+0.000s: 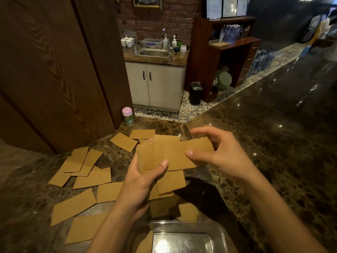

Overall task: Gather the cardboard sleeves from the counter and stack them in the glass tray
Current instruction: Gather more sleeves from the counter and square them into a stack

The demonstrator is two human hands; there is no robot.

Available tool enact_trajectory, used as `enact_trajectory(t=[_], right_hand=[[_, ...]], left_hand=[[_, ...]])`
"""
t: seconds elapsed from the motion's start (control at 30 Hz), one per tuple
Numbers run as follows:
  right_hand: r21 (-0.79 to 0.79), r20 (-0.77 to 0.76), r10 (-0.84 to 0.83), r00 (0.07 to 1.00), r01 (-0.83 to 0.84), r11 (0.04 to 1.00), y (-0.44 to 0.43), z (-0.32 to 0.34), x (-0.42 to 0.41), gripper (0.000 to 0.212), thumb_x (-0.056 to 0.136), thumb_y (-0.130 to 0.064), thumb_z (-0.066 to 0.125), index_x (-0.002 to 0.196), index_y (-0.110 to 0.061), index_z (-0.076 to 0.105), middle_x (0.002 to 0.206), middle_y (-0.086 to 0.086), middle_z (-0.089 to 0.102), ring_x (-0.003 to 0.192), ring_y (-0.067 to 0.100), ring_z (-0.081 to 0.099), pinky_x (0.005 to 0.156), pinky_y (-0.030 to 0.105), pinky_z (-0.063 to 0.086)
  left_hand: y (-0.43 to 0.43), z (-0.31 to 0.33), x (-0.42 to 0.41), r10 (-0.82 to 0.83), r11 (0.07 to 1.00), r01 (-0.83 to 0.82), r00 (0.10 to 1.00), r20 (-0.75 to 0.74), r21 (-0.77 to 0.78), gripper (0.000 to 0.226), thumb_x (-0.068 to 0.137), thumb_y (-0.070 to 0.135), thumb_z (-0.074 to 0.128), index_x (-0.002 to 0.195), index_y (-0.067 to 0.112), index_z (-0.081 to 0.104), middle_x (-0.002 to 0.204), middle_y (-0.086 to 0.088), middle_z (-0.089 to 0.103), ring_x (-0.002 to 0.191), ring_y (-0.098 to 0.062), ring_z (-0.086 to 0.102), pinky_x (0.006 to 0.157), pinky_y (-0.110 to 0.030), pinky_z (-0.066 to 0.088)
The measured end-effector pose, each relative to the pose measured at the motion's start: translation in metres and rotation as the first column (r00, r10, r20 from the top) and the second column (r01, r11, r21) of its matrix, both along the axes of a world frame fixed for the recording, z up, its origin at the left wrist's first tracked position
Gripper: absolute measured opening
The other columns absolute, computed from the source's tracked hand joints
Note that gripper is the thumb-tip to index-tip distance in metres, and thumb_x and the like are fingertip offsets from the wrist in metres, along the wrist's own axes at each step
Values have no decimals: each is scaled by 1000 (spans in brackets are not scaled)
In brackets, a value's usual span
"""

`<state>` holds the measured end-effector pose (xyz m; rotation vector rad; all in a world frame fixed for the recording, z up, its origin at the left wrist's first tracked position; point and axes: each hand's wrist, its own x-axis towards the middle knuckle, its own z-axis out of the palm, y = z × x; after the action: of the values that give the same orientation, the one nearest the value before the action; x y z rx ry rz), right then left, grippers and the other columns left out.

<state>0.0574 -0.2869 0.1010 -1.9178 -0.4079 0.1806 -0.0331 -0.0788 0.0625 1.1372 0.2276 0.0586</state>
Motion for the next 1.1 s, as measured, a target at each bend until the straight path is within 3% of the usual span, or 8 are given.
enact_trajectory(t=[0.1,0.17,0.27,0.33,0.43,0.7,0.9,1.1], right_hand=[[-93,30,63,998,-60,994,-2,8,-2,41,74,-40,90,112,-34,75,108,-8,75,96,16,76,75,45,66],[-43,253,36,967,-26,999,-4,13,-5,25,79,-27,88,103,-28,79,100,-10,77,93,14,74,75,42,65],[6,616,126,778,-165,986,-7,16,-12,17,81,-6,84,96,-15,81,106,-3,80,109,15,73,94,38,60],[-132,676,278,682,-258,957,-9,12,-14,12,81,-11,81,93,-14,83,123,4,75,131,22,62,109,41,51],[-217,579,370,726,-300,929,-17,8,-12,19,79,-6,84,90,-20,85,146,2,62,148,24,45,117,48,43],[-238,576,332,747,-235,942,-20,11,-15,21,81,-10,79,98,-22,84,144,-4,61,137,11,55,99,34,58],[-581,255,448,857,-235,779,-17,29,-21,94,67,-77,77,148,-49,38,132,-34,52,128,-13,46,115,23,38],[-471,133,339,931,-242,849,2,21,-24,116,60,-70,85,157,-44,26,110,-21,66,104,-2,65,95,27,55]], left_hand=[[2,4,-1,9,1000,-10,1000,17,4,55,78,10,74,124,38,63,104,-4,78,92,-24,76,68,-38,62],[2,7,-3,7,1000,-7,1000,11,-8,54,79,12,73,125,40,63,106,-6,78,93,-25,76,67,-38,62],[3,10,-7,-3,999,2,1000,-16,-51,54,79,12,71,123,43,65,108,-8,78,91,-28,77,60,-37,61],[3,13,-9,-21,995,19,999,-28,-94,56,78,12,69,126,40,64,109,-11,78,87,-30,77,56,-36,61],[4,16,-10,-41,985,35,999,-33,-170,57,75,13,67,129,33,62,104,-10,80,79,-27,78,53,-36,61],[0,19,-12,-29,992,27,999,-15,-123,56,79,14,72,130,33,61,104,-7,80,86,-24,79,60,-34,62],[7,15,-10,-66,993,58,995,72,105,66,65,20,87,123,41,65,114,-6,74,105,-28,73,80,-36,61],[8,11,-11,-98,992,91,992,83,86,67,59,22,88,119,42,66,108,-4,76,102,-30,74,77,-38,61]])
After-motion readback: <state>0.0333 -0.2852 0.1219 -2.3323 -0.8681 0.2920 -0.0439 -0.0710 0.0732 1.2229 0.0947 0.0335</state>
